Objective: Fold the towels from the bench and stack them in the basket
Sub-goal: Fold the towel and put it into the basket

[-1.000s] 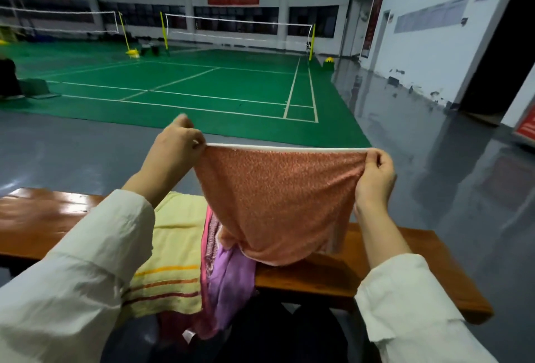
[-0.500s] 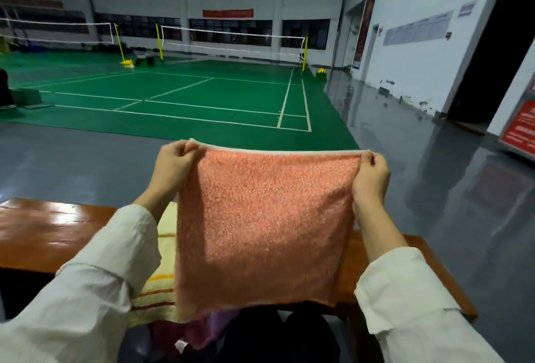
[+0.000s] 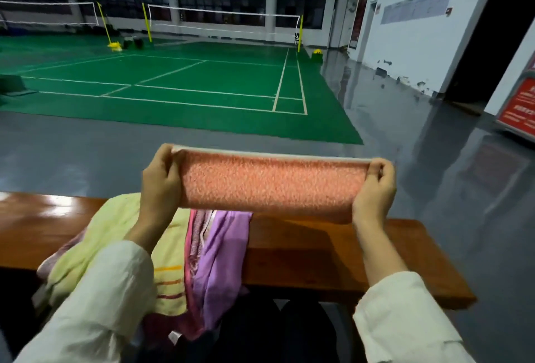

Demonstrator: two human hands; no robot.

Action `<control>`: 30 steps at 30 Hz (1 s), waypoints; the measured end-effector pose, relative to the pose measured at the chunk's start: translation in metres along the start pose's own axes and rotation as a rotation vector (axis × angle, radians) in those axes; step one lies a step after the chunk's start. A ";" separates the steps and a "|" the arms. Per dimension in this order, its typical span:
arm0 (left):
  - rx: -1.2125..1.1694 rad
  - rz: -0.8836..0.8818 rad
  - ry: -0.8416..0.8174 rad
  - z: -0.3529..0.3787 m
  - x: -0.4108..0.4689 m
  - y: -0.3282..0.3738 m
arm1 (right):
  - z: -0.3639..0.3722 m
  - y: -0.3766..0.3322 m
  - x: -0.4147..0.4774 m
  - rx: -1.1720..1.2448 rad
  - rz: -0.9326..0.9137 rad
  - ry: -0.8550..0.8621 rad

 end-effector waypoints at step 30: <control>-0.025 -0.520 -0.337 0.054 -0.073 -0.187 | 0.182 0.119 -0.207 -0.214 0.064 -1.001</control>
Point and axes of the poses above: each hand's wrist, its own x-axis towards the middle knuckle, its own z-axis out of the palm, y = z × x, the point moved 7 cm from there along x, towards the middle knuckle, and after that the axes turned 5 degrees about -z, right-handed, at the moved point
